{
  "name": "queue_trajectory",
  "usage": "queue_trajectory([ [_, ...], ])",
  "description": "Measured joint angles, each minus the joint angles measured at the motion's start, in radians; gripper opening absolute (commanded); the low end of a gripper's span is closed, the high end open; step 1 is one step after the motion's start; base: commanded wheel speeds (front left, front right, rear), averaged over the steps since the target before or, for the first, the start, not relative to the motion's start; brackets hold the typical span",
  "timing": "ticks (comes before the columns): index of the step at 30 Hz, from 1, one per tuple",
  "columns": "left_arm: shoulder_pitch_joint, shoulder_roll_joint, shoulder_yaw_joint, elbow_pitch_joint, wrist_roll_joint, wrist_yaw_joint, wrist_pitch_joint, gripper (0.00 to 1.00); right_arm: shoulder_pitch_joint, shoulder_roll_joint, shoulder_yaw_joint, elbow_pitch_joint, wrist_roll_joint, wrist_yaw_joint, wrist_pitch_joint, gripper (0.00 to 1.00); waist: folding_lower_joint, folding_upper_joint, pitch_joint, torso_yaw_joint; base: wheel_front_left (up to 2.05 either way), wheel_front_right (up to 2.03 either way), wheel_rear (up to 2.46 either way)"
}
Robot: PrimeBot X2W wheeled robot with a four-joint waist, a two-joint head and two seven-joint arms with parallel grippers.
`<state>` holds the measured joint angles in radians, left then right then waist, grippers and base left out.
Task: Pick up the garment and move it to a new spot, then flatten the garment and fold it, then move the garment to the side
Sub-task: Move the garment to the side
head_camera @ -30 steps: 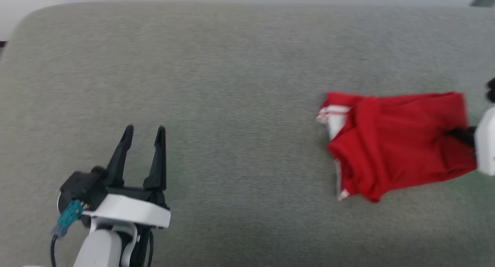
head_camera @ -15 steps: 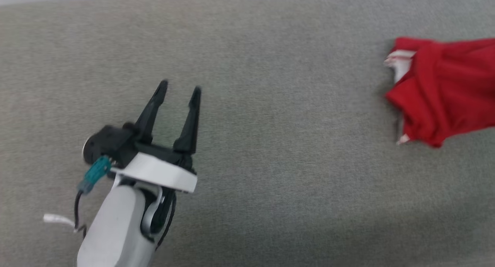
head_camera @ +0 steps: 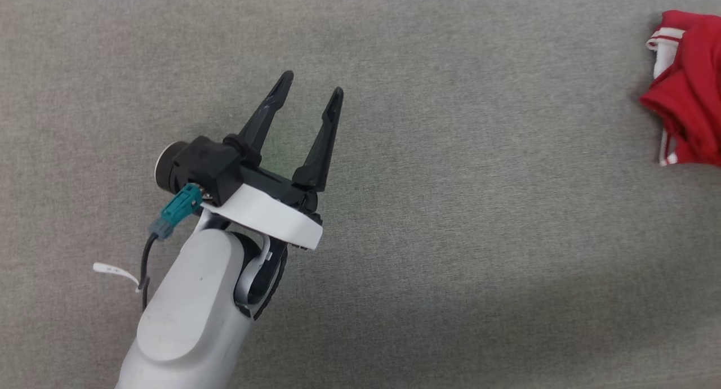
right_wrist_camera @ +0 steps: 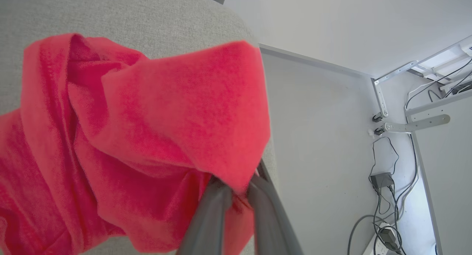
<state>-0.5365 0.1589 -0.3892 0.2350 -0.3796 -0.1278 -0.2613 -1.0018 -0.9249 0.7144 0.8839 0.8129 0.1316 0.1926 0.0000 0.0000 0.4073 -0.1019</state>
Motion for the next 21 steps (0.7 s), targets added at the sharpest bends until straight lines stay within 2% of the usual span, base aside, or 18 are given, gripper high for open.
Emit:
queue_trajectory([
  [3,-0.015,0.000,-0.008,0.006,-0.002,0.000,0.000,1.00,-0.018,0.037,0.013,0.067,-0.029,0.000,-0.046,0.00,0.0000,0.0000,0.011,0.007,0.00,0.00,0.00],
  [4,-0.017,0.000,-0.010,0.009,-0.002,0.000,0.000,1.00,-0.025,0.046,0.012,0.092,-0.040,0.000,-0.075,0.05,0.0000,0.0000,0.014,0.011,0.00,0.00,0.00],
  [5,-0.019,-0.001,-0.010,0.011,-0.002,0.000,0.000,1.00,-0.035,0.054,0.011,0.122,-0.053,0.000,-0.101,0.32,0.0000,0.0000,0.017,0.016,0.00,0.00,0.00],
  [6,-0.020,-0.002,-0.009,0.012,-0.003,0.000,0.000,1.00,-0.045,0.062,0.006,0.151,-0.060,0.000,-0.119,0.46,0.0000,0.0000,0.019,0.020,0.00,0.00,0.00],
  [7,-0.022,-0.002,-0.008,0.012,-0.003,0.000,0.000,1.00,-0.054,0.072,0.005,0.176,-0.066,0.000,-0.130,0.51,0.0000,0.0000,0.021,0.025,0.00,0.00,0.00],
  [8,-0.022,-0.002,-0.004,0.012,-0.003,0.000,0.000,1.00,-0.057,0.081,0.006,0.198,-0.071,0.000,-0.136,0.87,0.0000,0.0000,0.021,0.029,0.00,0.00,0.00],
  [9,-0.022,-0.002,0.001,0.011,-0.005,0.000,0.000,1.00,-0.060,0.092,0.005,0.219,-0.074,0.000,-0.142,1.00,0.0000,0.0000,0.022,0.033,0.00,0.00,0.00],
  [21,0.047,0.012,0.091,-0.023,-0.010,0.000,0.000,1.00,-0.097,0.102,0.006,0.277,-0.059,0.000,-0.264,1.00,0.0000,0.0000,-0.012,0.045,0.00,0.00,0.00],
])
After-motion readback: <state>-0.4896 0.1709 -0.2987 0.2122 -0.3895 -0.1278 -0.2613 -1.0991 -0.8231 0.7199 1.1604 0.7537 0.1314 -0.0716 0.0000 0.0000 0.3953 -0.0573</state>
